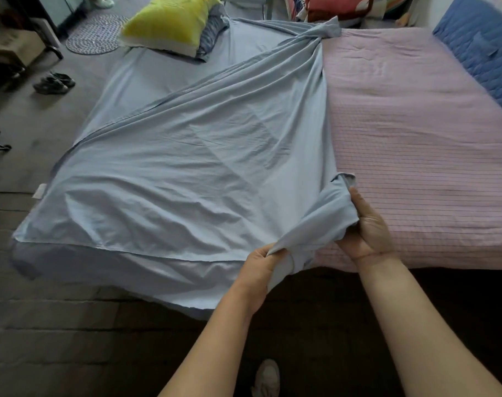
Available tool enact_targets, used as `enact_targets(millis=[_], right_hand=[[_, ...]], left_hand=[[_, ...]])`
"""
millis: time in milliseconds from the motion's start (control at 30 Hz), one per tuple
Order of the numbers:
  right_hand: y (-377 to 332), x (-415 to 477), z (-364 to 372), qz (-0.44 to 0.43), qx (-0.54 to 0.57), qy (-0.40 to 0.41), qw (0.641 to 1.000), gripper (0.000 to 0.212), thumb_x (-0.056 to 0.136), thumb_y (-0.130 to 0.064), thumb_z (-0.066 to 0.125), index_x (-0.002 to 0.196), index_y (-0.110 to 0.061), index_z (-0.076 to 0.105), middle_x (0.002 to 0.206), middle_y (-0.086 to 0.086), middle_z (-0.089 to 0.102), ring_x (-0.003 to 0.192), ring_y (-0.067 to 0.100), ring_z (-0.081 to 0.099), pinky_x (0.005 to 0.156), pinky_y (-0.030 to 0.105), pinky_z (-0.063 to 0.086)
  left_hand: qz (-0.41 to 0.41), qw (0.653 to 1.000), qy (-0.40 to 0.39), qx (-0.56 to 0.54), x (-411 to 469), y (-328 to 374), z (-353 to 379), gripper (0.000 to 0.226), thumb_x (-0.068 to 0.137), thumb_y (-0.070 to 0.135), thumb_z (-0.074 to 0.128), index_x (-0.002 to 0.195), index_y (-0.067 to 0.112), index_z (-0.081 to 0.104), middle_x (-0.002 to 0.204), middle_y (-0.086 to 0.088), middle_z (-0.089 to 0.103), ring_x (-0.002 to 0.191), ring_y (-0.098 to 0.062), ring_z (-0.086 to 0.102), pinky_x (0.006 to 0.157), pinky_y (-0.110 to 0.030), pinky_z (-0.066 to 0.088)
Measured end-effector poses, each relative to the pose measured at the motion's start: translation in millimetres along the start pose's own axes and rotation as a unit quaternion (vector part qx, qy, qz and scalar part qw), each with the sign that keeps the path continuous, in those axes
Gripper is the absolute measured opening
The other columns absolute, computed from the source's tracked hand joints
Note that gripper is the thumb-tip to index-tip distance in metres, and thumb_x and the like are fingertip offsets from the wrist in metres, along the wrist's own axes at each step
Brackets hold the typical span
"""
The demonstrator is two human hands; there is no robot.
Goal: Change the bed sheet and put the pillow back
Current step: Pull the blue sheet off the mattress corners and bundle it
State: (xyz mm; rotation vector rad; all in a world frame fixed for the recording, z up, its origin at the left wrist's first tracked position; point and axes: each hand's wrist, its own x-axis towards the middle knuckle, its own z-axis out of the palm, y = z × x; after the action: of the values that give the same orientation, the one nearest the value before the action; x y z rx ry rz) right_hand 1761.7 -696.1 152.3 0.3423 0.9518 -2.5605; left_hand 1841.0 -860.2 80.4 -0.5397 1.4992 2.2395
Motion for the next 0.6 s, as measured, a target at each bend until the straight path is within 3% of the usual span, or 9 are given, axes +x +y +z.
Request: enact_targets(millis=[67,133,233,300,433,533,600], right_hand=[[10.9,20.0,23.5,0.013,-0.01,-0.011,1.0,0.084,0.049,-0.024,0.095,0.126,-0.012,0.063,0.125,0.016,0.063,0.113,0.027,0.063,0.095,0.045,0.05],[27.1,40.2,51.6,0.028,-0.026,-0.017,0.999,0.069,0.075,-0.024,0.074,0.139,-0.01,0.05,0.133,0.015,0.057,0.121,0.027,0.057,0.101,0.042,0.046],[61.5,71.2,88.4,0.025,-0.095,-0.019,0.995,0.039,0.086,-0.017,0.057,0.124,-0.007,0.059,0.097,0.009,0.069,0.081,0.017,0.069,0.075,0.028,0.058],[90.7,85.8,111.2,0.019,-0.156,-0.02,0.987,0.021,0.096,-0.009,0.048,0.11,-0.009,0.063,0.082,0.008,0.068,0.066,0.016,0.066,0.062,0.026,0.057],[153.9,90.3,152.8,0.061,-0.201,-0.057,0.976,0.018,0.099,-0.006,0.041,0.1,-0.006,0.059,0.063,0.016,0.062,0.049,0.024,0.062,0.048,0.028,0.054],[198.2,95.9,175.1,0.102,-0.193,-0.055,0.974,0.03,0.101,-0.015,0.041,0.09,-0.006,0.067,0.065,0.013,0.066,0.055,0.02,0.065,0.055,0.026,0.056],[221.1,100.8,184.9,0.139,-0.178,-0.041,0.973,0.041,0.102,-0.033,0.038,0.102,-0.005,0.069,0.084,0.015,0.071,0.074,0.021,0.07,0.068,0.028,0.058]], left_hand=[[-0.006,0.998,-0.026,-0.058,-3.6,1.0,-15.1,0.029,0.092,0.036,0.063,0.113,0.018,0.072,0.121,-0.009,0.068,0.122,-0.031,0.056,0.109,-0.046,0.041],[0.019,0.989,-0.095,-0.11,-7.7,7.4,-33.4,0.05,0.088,0.045,0.065,0.129,0.016,0.062,0.134,-0.011,0.059,0.13,-0.031,0.049,0.113,-0.047,0.035],[0.057,0.972,-0.119,-0.192,-15.4,40.0,-63.5,0.076,0.082,0.055,0.065,0.142,0.012,0.046,0.144,-0.013,0.05,0.134,-0.027,0.045,0.114,-0.044,0.034],[0.059,0.969,-0.063,-0.232,-15.3,64.5,-91.0,0.084,0.077,0.062,0.063,0.142,0.012,0.044,0.142,-0.011,0.052,0.133,-0.024,0.048,0.113,-0.041,0.036],[0.07,0.969,-0.008,-0.236,-8.5,110.7,-139.5,0.062,0.098,0.054,0.034,0.136,0.007,0.05,0.131,-0.016,0.058,0.123,-0.026,0.056,0.105,-0.036,0.045],[0.077,0.966,-0.006,-0.247,-6.9,127.5,-176.8,0.059,0.1,0.05,0.028,0.12,0.006,0.061,0.106,-0.015,0.07,0.096,-0.02,0.069,0.088,-0.03,0.054],[0.072,0.965,-0.016,-0.253,-8.8,128.9,-202.0,0.063,0.099,0.053,0.028,0.108,0.006,0.071,0.102,-0.014,0.072,0.095,-0.02,0.07,0.086,-0.028,0.057]])
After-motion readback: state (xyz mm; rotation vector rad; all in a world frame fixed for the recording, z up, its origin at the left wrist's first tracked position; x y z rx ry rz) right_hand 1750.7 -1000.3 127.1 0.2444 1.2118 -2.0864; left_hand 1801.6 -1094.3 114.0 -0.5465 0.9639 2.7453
